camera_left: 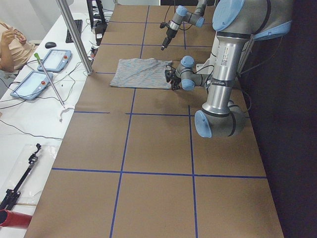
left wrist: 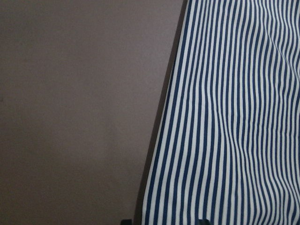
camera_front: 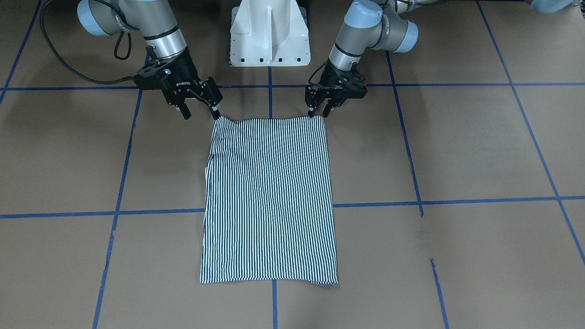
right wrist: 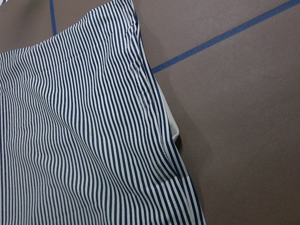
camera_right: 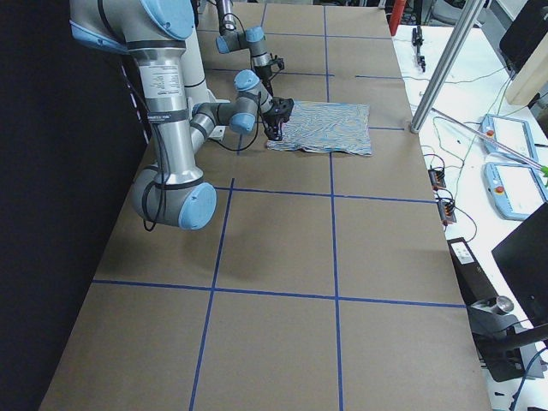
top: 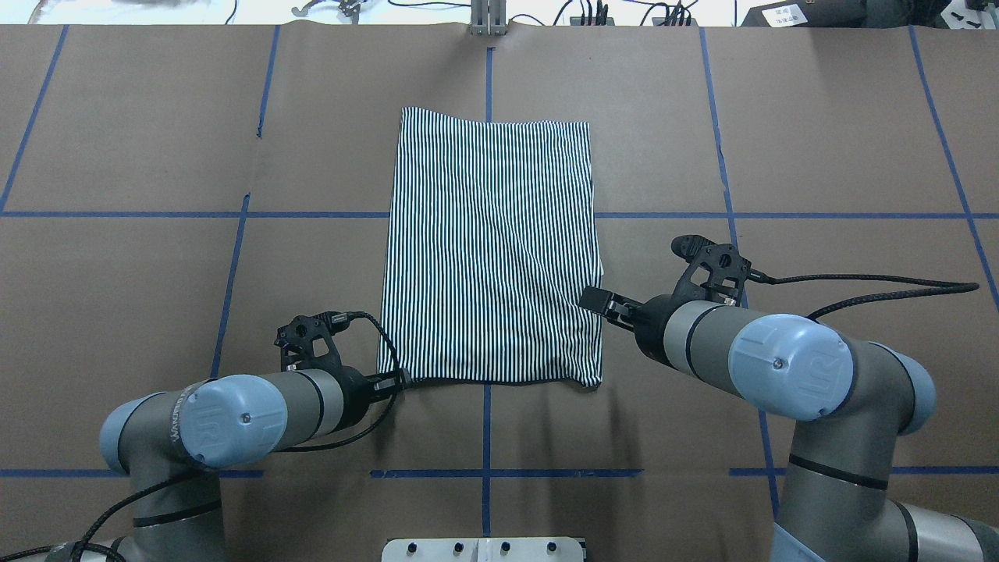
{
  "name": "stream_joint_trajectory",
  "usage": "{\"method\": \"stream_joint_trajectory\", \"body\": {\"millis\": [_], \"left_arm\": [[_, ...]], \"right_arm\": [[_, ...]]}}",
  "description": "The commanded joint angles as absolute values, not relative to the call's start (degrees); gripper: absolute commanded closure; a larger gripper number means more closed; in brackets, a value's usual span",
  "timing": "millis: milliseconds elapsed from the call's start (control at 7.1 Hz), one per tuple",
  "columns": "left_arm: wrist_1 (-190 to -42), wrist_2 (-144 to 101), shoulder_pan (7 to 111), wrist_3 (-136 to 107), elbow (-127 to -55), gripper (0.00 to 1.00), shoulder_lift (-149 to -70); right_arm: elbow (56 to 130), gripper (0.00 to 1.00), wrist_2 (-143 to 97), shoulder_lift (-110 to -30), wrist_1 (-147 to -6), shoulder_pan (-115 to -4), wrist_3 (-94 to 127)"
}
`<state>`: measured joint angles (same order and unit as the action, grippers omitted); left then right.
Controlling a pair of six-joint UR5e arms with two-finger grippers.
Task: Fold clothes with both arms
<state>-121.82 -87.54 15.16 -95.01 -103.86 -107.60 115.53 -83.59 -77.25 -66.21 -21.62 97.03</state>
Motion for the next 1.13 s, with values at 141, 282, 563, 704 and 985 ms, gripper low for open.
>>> {"method": "stream_joint_trajectory", "body": {"millis": [141,282,563,704,985], "left_arm": [[-121.8,-87.6,15.1,-95.1,-104.4,0.47,-107.8],[-121.8,-87.5,15.4,-95.3,-104.8,0.39,-107.7],[-121.8,-87.3,15.6,-99.4,-104.7,0.37,-107.6],[-121.8,-87.2,15.6,-99.7,-104.5,0.37,-107.7],[-121.7,-87.0,16.0,-100.3,-104.2,0.39,-107.7]], "right_arm": [[115.7,0.0,-83.5,-77.3,-66.2,-21.6,97.0],[115.7,0.0,-83.5,-77.3,-66.2,-21.6,97.0],[115.7,0.0,-83.5,-77.4,-66.2,-21.6,97.0],[115.6,0.0,-83.5,-77.4,-66.2,-21.6,97.0],[115.7,0.0,-83.5,-77.4,-66.2,-21.6,97.0]]}}
